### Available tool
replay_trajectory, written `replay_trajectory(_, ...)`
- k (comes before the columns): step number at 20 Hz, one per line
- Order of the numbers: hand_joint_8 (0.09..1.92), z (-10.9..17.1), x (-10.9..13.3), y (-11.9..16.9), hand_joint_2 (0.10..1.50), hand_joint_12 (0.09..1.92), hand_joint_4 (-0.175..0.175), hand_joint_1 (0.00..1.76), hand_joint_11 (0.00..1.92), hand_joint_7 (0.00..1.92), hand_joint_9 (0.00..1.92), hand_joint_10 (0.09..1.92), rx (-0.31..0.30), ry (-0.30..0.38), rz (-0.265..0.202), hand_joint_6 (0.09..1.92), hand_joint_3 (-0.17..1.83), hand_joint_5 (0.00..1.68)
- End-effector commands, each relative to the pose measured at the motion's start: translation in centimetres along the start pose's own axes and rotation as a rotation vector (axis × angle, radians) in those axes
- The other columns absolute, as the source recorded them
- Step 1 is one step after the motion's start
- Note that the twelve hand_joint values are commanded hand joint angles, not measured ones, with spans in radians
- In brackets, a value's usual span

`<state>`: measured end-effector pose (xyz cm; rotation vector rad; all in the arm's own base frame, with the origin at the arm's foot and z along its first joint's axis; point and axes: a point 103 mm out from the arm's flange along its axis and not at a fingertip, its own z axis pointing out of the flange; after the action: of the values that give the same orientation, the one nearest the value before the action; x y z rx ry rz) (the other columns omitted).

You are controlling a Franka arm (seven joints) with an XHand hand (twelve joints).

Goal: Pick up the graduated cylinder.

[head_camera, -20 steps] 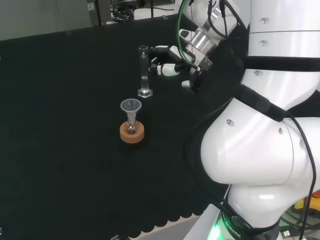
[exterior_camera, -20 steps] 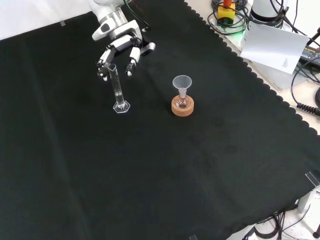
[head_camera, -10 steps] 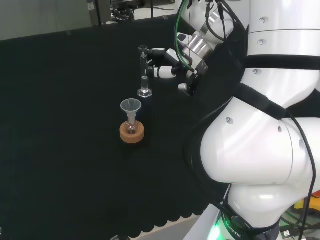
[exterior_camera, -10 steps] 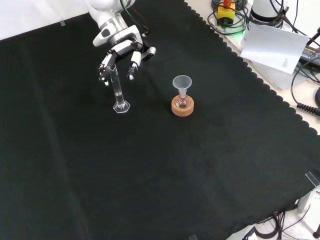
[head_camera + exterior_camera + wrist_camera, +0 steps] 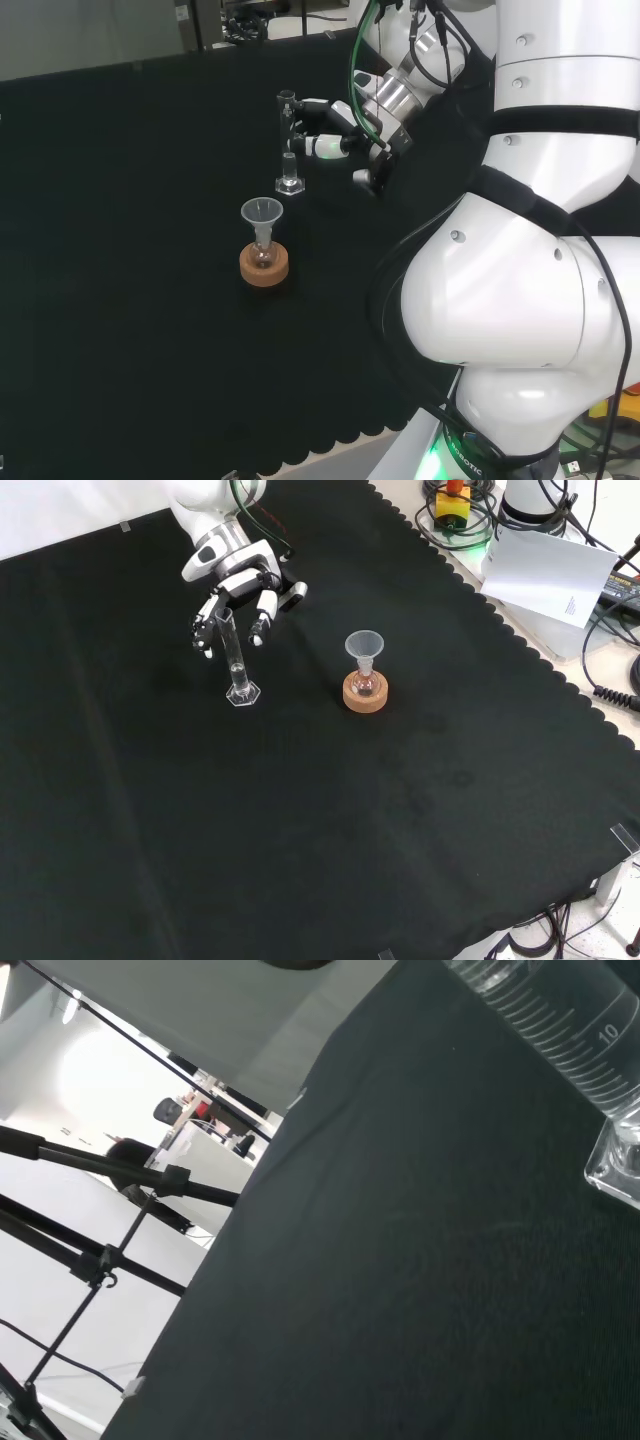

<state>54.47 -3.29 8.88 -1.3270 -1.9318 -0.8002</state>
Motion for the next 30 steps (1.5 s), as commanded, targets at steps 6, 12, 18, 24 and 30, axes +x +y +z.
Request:
replay_trajectory(6, 0.61, 0.9, -0.4, 0.4, 1.01, 1.30, -0.036, 0.99, 0.38, 0.40, 0.61, 0.54, -0.026, 0.077, -0.036, 0.09, -0.17, 0.54)
replay_trajectory(12, 0.61, 1.3, -0.2, 0.9, 1.00, 1.30, -0.036, 0.99, 0.38, 0.41, 0.63, 0.54, -0.026, 0.088, -0.056, 0.09, -0.17, 0.56)
replay_trajectory(18, 0.61, 1.5, -0.3, 1.0, 1.00, 1.30, -0.035, 1.00, 0.38, 0.42, 0.64, 0.54, -0.022, 0.098, -0.055, 0.09, -0.17, 0.57)
replay_trajectory(24, 0.61, 2.1, -0.6, 1.2, 1.01, 1.29, -0.035, 1.01, 0.41, 0.43, 0.65, 0.53, -0.023, 0.123, -0.050, 0.09, -0.17, 0.58)
replay_trajectory(30, 0.61, 2.8, -0.8, 1.2, 1.01, 1.29, -0.036, 1.02, 0.41, 0.45, 0.66, 0.53, -0.042, 0.154, -0.048, 0.09, -0.17, 0.58)
